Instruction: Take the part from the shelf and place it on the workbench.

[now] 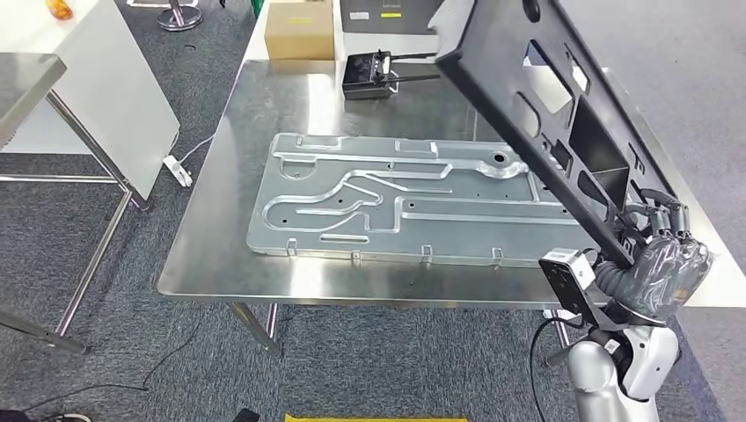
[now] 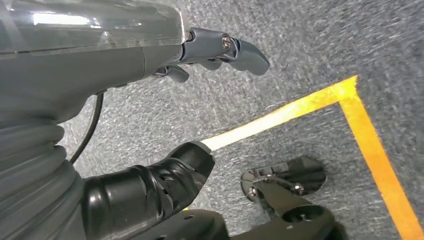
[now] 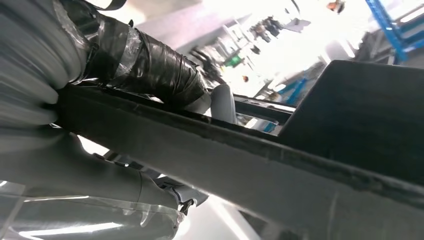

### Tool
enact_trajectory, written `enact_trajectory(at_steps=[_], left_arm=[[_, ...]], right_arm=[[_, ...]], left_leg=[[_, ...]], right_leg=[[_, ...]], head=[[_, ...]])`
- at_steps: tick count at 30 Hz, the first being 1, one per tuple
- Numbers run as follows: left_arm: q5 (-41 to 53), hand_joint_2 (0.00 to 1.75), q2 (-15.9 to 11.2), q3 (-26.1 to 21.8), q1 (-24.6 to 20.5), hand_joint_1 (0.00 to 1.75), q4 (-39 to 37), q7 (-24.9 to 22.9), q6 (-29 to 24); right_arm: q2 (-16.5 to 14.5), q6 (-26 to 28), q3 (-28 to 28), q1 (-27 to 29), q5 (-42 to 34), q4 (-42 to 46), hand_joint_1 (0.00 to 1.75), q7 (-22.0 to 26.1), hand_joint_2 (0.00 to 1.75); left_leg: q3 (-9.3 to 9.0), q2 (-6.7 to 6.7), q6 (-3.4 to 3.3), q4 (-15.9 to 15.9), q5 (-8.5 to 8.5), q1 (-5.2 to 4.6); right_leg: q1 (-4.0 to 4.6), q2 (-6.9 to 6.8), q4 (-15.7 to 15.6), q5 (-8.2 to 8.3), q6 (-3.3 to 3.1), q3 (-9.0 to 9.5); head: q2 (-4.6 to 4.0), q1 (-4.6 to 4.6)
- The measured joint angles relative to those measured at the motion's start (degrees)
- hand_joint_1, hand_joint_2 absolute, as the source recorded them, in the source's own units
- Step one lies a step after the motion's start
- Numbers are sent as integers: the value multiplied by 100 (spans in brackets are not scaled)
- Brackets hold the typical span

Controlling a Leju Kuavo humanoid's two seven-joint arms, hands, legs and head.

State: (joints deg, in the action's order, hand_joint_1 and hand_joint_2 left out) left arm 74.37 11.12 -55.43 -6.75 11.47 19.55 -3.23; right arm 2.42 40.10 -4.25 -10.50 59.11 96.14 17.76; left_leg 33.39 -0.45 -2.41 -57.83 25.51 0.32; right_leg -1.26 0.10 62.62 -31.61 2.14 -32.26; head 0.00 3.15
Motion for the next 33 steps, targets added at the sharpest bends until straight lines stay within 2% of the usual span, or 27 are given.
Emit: enact_trajectory(at_steps=[2,3,4,5,7,8,9,11,13,14,16,17,18,19,20,22,23,24,26,29,33], left_arm=[[10,175,3,6,-12,0,0,-1,13],[14,175,4,8,-11,0,0,-1,16],[14,175,5,10,-6,0,0,-2,17],[15,175,5,12,-2,0,0,-2,17],[17,175,9,17,3,0,-1,-3,17],[20,175,14,21,1,0,-1,-3,18],[21,175,17,25,-1,0,-2,-3,19],[23,175,22,31,-8,0,-2,-3,19],[23,175,21,34,-12,0,-1,-3,19],[23,175,21,36,-15,0,-1,-3,18],[23,175,20,38,-21,0,0,-3,16],[23,175,20,38,-20,0,0,-4,15],[22,175,20,39,-14,0,-1,-5,13],[19,175,20,39,-8,0,-1,-9,7],[16,175,20,40,-5,0,-1,-13,-7],[13,175,19,40,-9,0,0,-37,-78],[13,175,19,40,-16,0,0,-51,-120],[13,175,19,40,-25,0,0,-66,-158],[4,175,22,42,-33,0,0,-88,-192],[1,175,24,45,-28,0,0,-96,-204],[56,175,26,104,-40,0,0,-86,-222]], right_arm=[[49,1,51,-70,14,-44,175,-32,175],[68,1,75,-81,21,-69,175,-49,175],[79,1,97,-83,26,-94,175,-67,175],[85,1,119,-84,33,-116,175,-84,175],[89,1,157,-92,45,-143,175,-107,175],[91,1,175,-101,47,-150,175,-113,175],[93,1,192,-115,48,-155,175,-115,175],[94,1,220,-137,49,-162,175,-115,175],[95,1,239,-143,50,-163,175,-119,175],[95,1,249,-148,50,-164,175,-121,175],[95,1,269,-162,49,-167,175,-123,175],[95,1,279,-167,48,-170,175,-126,175],[95,1,288,-168,45,-177,175,-133,175],[96,1,298,-168,43,-185,175,-145,175],[97,0,308,-169,42,-191,175,-160,175],[100,0,327,-174,41,-198,175,-187,175],[102,0,333,-179,40,-198,175,-195,175],[106,1,338,-184,37,-200,175,-203,175],[116,0,346,-194,31,-204,175,-214,175],[137,1,359,-198,26,-207,175,-218,175],[148,1,388,-214,26,-215,139,-226,175]], left_leg=[[-39,1,-45,9,34,-9],[-62,-1,-56,7,57,-14],[-93,-3,-61,3,85,-18],[-134,-9,-58,-2,118,-21],[-221,-18,-40,-10,194,-25],[-254,-23,-20,-16,230,-34],[-270,-25,4,-17,256,-40],[-285,-23,62,-2,285,-48],[-294,-11,127,-18,335,-50],[-249,-5,156,-137,411,-49],[39,3,206,-720,681,-29],[266,4,225,-1118,834,-15],[476,5,245,-1452,917,-1],[617,5,260,-1626,900,14],[651,6,271,-1573,757,26],[433,9,270,-897,256,43],[278,10,261,-524,76,37],[171,8,242,-269,-21,30],[101,1,216,-111,-29,21],[112,-12,194,-95,-37,14],[113,-14,157,-95,-20,10]], right_leg=[[-2,-3,736,-251,26,-437],[-2,-3,1027,-295,34,-643],[-2,-3,1136,-229,34,-768],[-1,-4,1028,-47,25,-789],[14,-4,345,458,-30,-574],[35,-6,1,623,-65,-444],[56,-9,-225,696,-97,-354],[93,-5,-358,664,-143,-301],[59,4,-416,651,-191,-257],[38,1,-450,646,-220,-223],[20,-16,-489,625,-270,-160],[20,-23,-489,608,-287,-141],[21,-25,-486,589,-294,-122],[20,-23,-482,567,-296,-100],[16,-17,-474,541,-288,-71],[4,-8,-443,470,-254,-3],[10,-4,-416,431,-224,17],[18,-1,-397,403,-193,24],[44,3,-364,376,-176,11],[39,-4,-393,382,-215,20],[37,-6,-448,399,-187,44]], head=[[0,2],[0,2],[0,2],[0,2],[0,3],[0,3],[0,3],[0,1],[0,-1],[0,-7],[0,-13],[0,-17],[0,-16],[0,-17],[0,-16],[0,-16],[0,-18],[0,-18],[0,-16],[0,-14],[0,-14]])
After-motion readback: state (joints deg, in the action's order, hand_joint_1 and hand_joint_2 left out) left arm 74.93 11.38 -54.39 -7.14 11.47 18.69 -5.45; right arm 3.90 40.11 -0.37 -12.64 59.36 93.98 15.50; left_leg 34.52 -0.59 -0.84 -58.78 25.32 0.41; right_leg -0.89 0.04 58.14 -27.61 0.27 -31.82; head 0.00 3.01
